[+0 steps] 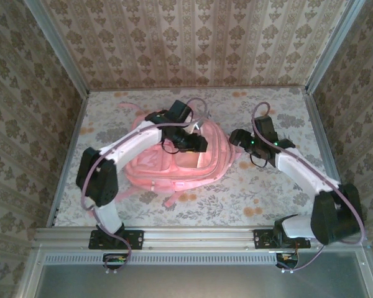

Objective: Pack the student bag

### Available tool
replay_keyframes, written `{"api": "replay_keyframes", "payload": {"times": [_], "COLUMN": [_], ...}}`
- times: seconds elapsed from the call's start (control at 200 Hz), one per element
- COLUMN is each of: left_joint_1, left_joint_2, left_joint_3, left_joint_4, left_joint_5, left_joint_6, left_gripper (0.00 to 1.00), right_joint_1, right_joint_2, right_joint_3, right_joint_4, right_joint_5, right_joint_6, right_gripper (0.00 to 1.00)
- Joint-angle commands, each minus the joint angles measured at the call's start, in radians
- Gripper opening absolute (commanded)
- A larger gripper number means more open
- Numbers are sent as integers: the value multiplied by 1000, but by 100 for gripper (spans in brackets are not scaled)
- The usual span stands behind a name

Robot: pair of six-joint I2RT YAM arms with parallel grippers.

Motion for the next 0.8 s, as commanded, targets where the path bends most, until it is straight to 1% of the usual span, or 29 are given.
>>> {"api": "replay_keyframes", "payload": {"times": [0.0, 0.045, 0.115, 0.2, 0.255, 0.29, 0.335, 0.4, 0.455, 0.5, 0.575, 0.645, 0.725, 0.795], "left_joint_1": [48, 72, 112, 155, 172, 174, 167, 162, 163, 165, 170, 171, 171, 173], "left_joint_2": [-226, -306, -423, -571, -664, -727, -814, -939, -1027, -1083, -1141, -1170, -1171, -1143], "left_joint_3": [-84, -137, -239, -372, -448, -500, -593, -734, -815, -845, -858, -854, -891, -947], "left_joint_4": [19, 20, 15, 3, -38, -61, -59, -29, -31, -56, -100, -159, -158, -71], "left_joint_5": [-8, -8, -24, -52, -99, -146, -186, -213, -243, -282, -328, -366, -381, -350], "left_joint_6": [-21, -36, -82, -151, -194, -231, -310, -434, -508, -538, -553, -564, -587, -609], "left_gripper": [61, 62, 62, 62, 62, 62, 62, 63, 65, 65, 65, 65, 64, 63], "right_joint_1": [-21, -36, -55, -71, -76, -81, -86, -89, -87, -87, -86, -86, -86, -87], "right_joint_2": [115, 160, 220, 270, 292, 307, 330, 367, 394, 410, 422, 400, 350, 304], "right_joint_3": [74, 91, 111, 118, 118, 118, 119, 129, 136, 139, 140, 130, 97, 68], "right_joint_4": [-8, 6, 28, 54, 66, 73, 87, 96, 111, 116, 111, 85, 74, 70], "right_joint_5": [-89, -122, -166, -186, -185, -188, -204, -241, -269, -284, -295, -254, -194, -154], "right_joint_6": [-37, -30, -22, -14, -11, -8, -7, -6, -9, -9, -18, -31, -41, -43], "right_gripper": [84, 82, 71, 61, 57, 55, 52, 50, 40, 31, 14, 0, 0, 0]}}
